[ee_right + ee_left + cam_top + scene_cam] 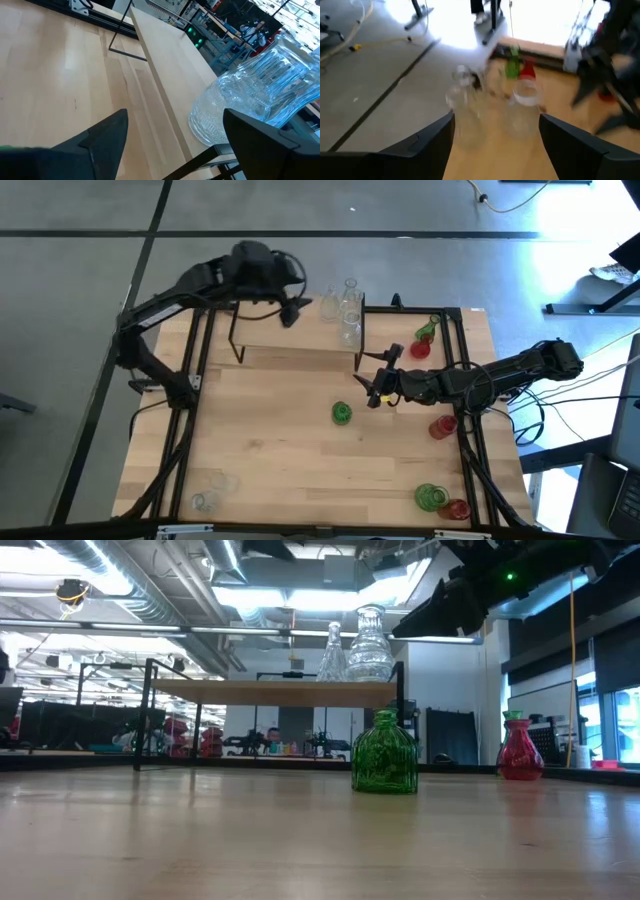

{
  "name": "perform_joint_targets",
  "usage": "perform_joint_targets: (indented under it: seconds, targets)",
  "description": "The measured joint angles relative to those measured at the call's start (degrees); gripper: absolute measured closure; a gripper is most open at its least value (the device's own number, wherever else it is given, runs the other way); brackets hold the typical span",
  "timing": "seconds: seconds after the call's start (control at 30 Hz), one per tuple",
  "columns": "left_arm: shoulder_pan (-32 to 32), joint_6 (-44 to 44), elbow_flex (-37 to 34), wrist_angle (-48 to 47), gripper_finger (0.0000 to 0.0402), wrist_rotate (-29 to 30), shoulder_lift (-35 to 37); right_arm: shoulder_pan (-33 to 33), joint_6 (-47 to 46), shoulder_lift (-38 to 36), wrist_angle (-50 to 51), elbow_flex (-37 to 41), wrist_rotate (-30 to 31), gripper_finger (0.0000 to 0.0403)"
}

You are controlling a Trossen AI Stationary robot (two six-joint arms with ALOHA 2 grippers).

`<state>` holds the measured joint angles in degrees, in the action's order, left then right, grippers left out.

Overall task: Sort vases onto shelf
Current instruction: Put the transparent vase aligned with the other transparent vase on the shelf

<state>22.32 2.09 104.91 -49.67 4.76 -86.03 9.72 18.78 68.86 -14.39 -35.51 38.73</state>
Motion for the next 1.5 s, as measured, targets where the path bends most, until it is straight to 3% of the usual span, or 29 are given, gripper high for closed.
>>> perform_joint_targets:
  seconds: [0.2, 0.47, 0.7, 0.83, 0.9, 1.2, 1.5]
  targets:
    - [-5.9, -4.4, 0.0, -9.5, 0.0118, 0.1, 5.4, 0.0, -0.3, 0.0, -1.1, 0.0, -0.4, 0.0087]
    - [-16.3, -14.3, 0.0, -18.3, 0.0118, 0.8, 6.4, 0.0, -0.5, 0.0, -2.1, 0.0, -2.4, 0.0087]
    - [-28.2, -24.2, -2.3, -23.4, 0.0118, 9.6, 6.3, 0.1, -2.3, 0.0, -2.1, 0.0, -4.5, 0.0087]
    - [-36.6, -31.8, -3.7, -25.5, 0.0118, 14.4, 6.5, 1.8, -3.4, 0.0, -3.3, 0.0, -14.3, 0.0087]
    - [-40.6, -35.8, -4.9, -25.5, 0.0118, 16.6, 6.4, 3.8, -3.4, 0.0, -4.8, 0.0, -16.4, 0.0087]
    - [-56.5, -58.3, -11.8, -25.3, 0.0123, 18.5, 6.4, 12.2, -3.5, 0.0, -12.5, 0.0, -13.9, 0.0087]
    - [-72.3, -80.8, -15.1, -25.2, 0.0124, 20.0, 6.4, 13.7, -12.7, 0.2, -16.8, 0.0, -14.0, 0.0087]
